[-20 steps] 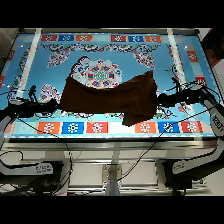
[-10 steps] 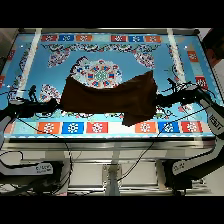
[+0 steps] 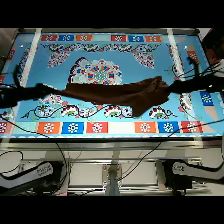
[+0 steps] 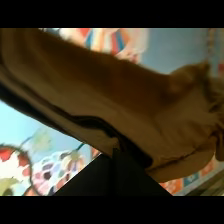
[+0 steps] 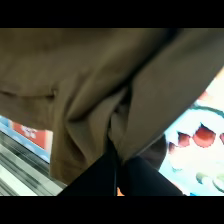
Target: Fold the clothes and pants, and hang the long-sleeved shirts on hangers.
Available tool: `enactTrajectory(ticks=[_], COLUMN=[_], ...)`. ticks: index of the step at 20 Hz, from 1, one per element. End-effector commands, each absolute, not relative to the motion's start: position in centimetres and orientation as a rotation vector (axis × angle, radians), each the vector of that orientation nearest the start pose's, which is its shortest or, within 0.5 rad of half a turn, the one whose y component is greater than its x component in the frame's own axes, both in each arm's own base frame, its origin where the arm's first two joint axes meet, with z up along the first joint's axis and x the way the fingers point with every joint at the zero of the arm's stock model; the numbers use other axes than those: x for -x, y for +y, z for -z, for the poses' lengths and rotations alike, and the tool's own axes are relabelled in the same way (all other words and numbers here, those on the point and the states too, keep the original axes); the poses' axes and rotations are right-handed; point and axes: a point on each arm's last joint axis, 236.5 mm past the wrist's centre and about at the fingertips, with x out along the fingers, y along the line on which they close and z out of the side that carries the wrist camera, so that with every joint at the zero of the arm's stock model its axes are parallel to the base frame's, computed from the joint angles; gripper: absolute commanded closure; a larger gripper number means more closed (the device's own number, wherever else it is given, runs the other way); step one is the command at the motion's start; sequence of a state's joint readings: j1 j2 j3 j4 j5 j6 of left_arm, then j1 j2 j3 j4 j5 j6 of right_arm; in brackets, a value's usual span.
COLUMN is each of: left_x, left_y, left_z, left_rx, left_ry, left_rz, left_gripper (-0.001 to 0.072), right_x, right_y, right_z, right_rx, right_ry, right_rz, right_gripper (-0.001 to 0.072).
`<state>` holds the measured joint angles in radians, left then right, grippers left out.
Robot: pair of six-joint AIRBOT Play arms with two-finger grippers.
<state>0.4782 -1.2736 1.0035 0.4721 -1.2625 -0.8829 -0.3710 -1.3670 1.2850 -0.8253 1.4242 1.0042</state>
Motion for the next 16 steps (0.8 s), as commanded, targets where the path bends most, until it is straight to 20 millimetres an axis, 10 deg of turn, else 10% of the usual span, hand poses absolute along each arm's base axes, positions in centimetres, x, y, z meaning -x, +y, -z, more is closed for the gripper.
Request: enactTrajectory(ticks=[1, 5, 9, 12, 16], left_x=[-38.6, -33.7, -31.5, -33.0, -31.9], left_y=[-2.8, -0.8, 1.4, 2.6, 6.4], left_z=[-22.7, -36.3, -40.8, -37.0, -19.7], left_rx=[0.735, 0.701, 0.633, 0.622, 0.449], left_ry=[0.511, 0.091, -0.093, 0.051, 0.724], left_rz=[0.719, 0.742, 0.599, 0.471, 0.082], left_gripper=[0.0688, 0.0689, 0.0689, 0.0691, 0.0691], right_x=[-37.1, -33.3, -31.8, -32.4, -32.3], right_y=[1.4, 2.2, 2.1, -0.8, -6.5], right_z=[-18.5, -30.8, -37.3, -36.0, -24.9], right_rx=[-0.309, -0.192, -0.136, -0.141, -0.153], right_ry=[0.856, 0.525, 0.351, 0.402, 0.819], right_rz=[-0.539, -0.493, -0.387, -0.251, -0.019], right_gripper=[0.0696, 0.0696, 0.0697, 0.0697, 0.0699])
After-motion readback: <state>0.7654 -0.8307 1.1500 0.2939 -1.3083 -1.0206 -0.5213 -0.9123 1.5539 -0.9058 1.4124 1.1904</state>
